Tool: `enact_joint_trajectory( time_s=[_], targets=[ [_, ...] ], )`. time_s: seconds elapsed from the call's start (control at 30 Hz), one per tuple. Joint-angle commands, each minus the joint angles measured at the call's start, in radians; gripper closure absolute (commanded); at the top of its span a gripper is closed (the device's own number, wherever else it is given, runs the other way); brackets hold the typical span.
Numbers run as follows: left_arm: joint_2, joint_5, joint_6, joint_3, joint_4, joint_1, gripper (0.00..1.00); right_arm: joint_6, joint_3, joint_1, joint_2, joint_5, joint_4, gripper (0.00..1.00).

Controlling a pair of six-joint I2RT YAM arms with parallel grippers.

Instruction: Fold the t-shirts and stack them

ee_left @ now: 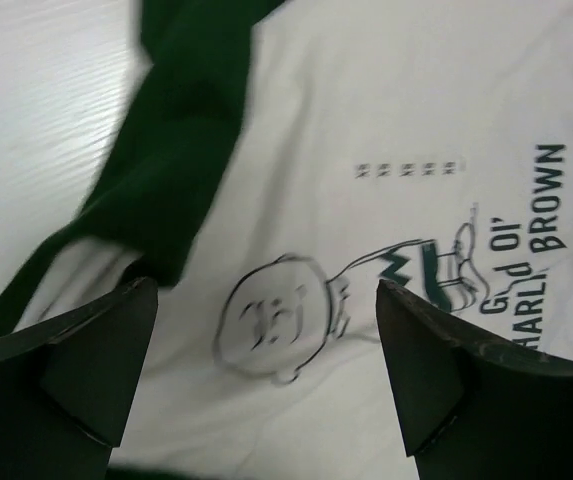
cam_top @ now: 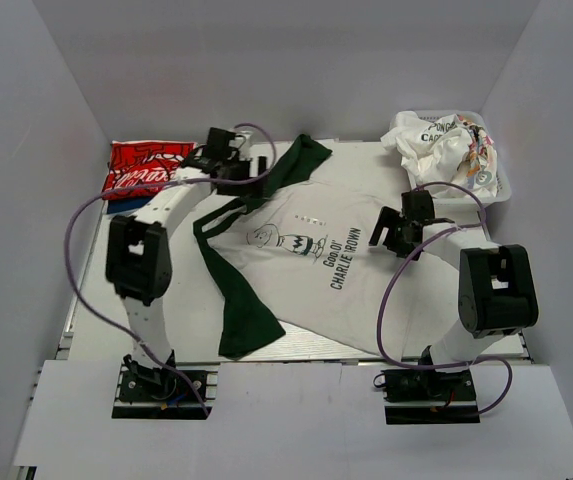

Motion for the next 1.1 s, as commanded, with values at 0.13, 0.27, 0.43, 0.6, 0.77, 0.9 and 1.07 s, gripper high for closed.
enact_joint_trajectory(
  time_s=[0.13, 0.27, 0.43, 0.6, 0.77, 0.9, 1.07],
  targets=[
    [0.259, 0.159, 0.100, 0.275, -0.122, -0.079, 0.00, -0.019, -0.028, -0.018, 0.081, 0.067, -0.137, 0.10],
    [0.360, 0.266, 0.100, 0.347, -0.101, -0.057, 0.00, -0.018, -0.013, -0.021, 0.095, 0.076, -0.155, 0.10],
    [0.437, 0.086, 0.109, 0.460, -0.092, -0.048, 0.00, -0.016, -0.004, -0.026, 0.102, 0.101, -0.174, 0.10],
    [0.576, -0.076, 0.065, 0.621, -0.121, 0.011, 0.00, -0.021, -0.001, -0.041, 0.101, 0.113, -0.197, 0.10],
    [0.661, -0.015, 0.006, 0.668, -0.087, 0.094, 0.00, -0.024, 0.012, -0.058, 0.107, 0.110, -0.214, 0.10],
    [0.646, 0.032, 0.015, 0.654, -0.069, 0.107, 0.00, -0.039, 0.038, -0.060, 0.121, 0.104, -0.223, 0.10],
    [0.592, -0.197, 0.090, 0.588, -0.056, 0.068, 0.17, -0.045, 0.085, -0.060, 0.112, 0.110, -0.224, 0.10]
  ],
)
